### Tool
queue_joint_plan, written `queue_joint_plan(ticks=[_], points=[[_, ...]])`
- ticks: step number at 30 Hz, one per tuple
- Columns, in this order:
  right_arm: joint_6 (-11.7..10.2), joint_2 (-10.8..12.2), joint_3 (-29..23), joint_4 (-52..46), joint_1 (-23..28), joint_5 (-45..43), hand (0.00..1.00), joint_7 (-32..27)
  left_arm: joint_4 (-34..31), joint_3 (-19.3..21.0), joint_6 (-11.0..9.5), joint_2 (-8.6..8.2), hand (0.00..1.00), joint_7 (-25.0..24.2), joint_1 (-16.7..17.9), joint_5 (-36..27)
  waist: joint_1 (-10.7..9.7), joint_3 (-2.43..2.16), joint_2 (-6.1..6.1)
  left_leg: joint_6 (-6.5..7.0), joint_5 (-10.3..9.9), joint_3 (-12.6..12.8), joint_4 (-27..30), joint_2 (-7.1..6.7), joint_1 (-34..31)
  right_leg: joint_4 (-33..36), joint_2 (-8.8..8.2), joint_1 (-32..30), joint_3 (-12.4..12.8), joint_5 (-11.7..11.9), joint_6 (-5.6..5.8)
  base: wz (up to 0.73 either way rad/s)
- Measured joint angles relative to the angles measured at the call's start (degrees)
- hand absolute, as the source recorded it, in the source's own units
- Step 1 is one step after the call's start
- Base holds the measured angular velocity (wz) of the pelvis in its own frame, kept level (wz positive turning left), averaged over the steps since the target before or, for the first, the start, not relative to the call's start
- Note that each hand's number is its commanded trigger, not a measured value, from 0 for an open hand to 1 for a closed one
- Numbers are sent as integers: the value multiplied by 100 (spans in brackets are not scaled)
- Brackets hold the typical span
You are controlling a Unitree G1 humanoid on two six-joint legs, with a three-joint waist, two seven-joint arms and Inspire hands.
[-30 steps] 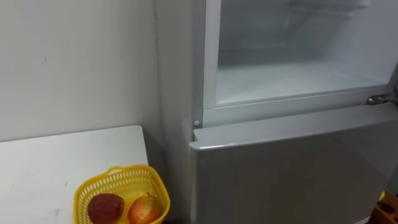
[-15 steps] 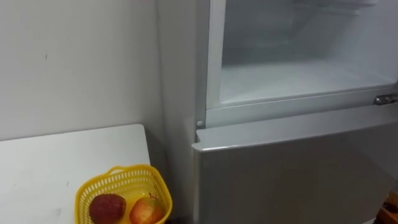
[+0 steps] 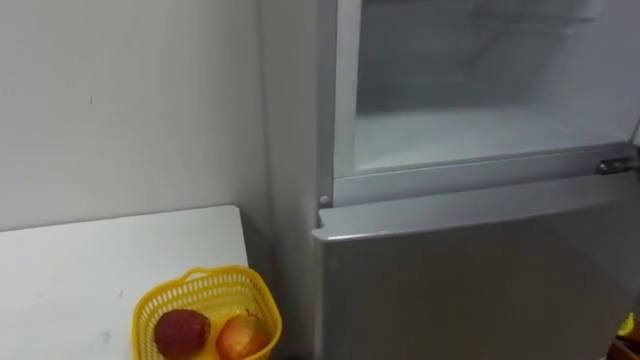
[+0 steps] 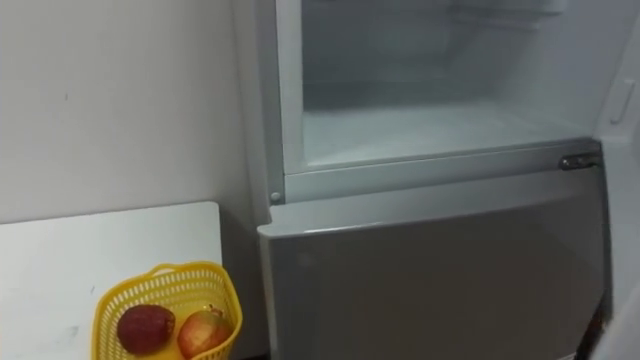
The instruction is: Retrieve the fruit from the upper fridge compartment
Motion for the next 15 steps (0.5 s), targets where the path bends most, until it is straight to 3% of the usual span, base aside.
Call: queue_joint_plan(ticks=[15], points=[[-25, 1, 911, 2, -239, -1115, 0, 224, -71, -260, 74, 1, 0, -35, -53, 0, 336, 9, -16, -7, 7, -65, 33, 3, 18, -94, 12, 100, -66, 18, -8, 2]])
